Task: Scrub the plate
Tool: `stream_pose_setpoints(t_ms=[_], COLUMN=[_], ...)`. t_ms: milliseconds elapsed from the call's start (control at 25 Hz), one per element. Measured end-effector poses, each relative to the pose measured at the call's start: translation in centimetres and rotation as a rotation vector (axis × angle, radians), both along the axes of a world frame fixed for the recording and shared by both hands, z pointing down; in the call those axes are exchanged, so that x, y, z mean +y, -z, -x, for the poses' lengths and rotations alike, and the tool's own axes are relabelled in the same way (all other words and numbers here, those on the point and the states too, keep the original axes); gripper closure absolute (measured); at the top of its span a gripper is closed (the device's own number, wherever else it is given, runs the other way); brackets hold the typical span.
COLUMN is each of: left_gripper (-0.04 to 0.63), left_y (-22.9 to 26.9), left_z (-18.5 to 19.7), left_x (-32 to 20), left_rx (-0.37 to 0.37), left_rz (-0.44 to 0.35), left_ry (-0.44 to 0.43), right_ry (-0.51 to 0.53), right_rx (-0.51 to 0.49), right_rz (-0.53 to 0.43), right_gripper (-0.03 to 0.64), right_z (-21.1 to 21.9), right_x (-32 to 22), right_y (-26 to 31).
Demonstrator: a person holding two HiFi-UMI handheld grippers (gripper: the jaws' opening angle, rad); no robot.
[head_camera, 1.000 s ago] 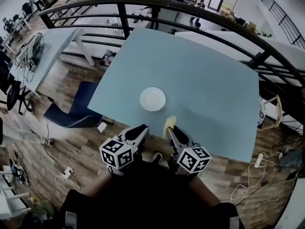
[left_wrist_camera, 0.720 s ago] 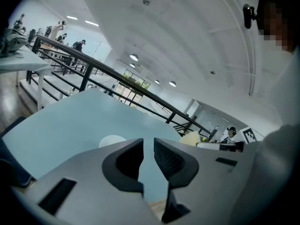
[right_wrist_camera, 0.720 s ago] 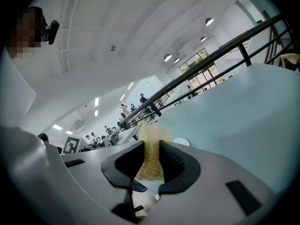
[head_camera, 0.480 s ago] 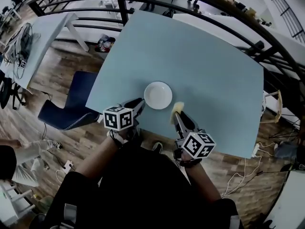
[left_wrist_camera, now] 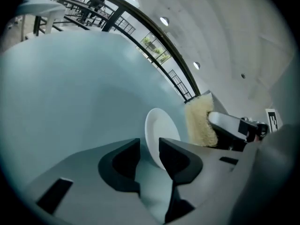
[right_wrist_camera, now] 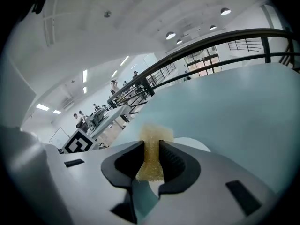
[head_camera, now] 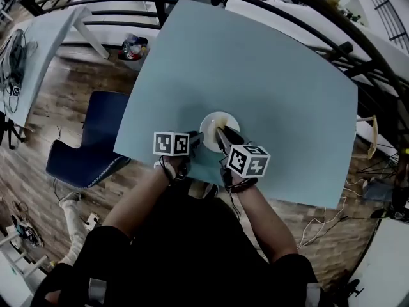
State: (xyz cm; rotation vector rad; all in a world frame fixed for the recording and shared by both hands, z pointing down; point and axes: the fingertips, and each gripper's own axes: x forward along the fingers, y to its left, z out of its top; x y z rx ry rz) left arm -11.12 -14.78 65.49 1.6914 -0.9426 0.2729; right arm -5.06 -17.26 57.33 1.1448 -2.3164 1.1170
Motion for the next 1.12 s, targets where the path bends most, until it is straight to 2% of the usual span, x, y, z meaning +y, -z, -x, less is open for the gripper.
stream_pose_setpoints(t_ms=[120, 240, 320, 640, 920, 1120], left_gripper=[0.463, 0.485, 0.525, 0.548, 0.548, 0.548], left_y=[0.5, 0.1, -0.1, -1.0, -1.2, -1.0], left_z=[-0.3, 0.1, 0.2, 0.7, -0.6, -1.1], left_x=[-0.8, -1.2, -0.9, -0.6, -0.2, -0.3], left_rx=[0.13, 0.172, 0.16, 0.065, 0.04, 0.008], left_rz=[0.019, 0.05, 0.067, 0.085, 0.068, 0.065], left_ry=[0.032, 0.063, 0.06, 0.059, 0.166, 0.183], right_ry=[0.036, 0.061, 0.062, -0.011, -0.024, -0.049], right_rx=[-0.022, -0.026, -0.008, 0.0, -0.041, -0.052], right_rz=[0.036, 0.079, 0.092, 0.107, 0.107, 0.113], right_gripper=[0.512, 0.512, 0.512, 0.512, 0.512, 0.512], right_z=[3.4, 5.9, 6.6, 5.7, -0.6, -4.4], right_x=[-1.9, -3.1, -3.3, -3.1, -2.0, -1.5], right_y=[-1.4, -3.1, -4.0, -5.5, -6.2, -6.0])
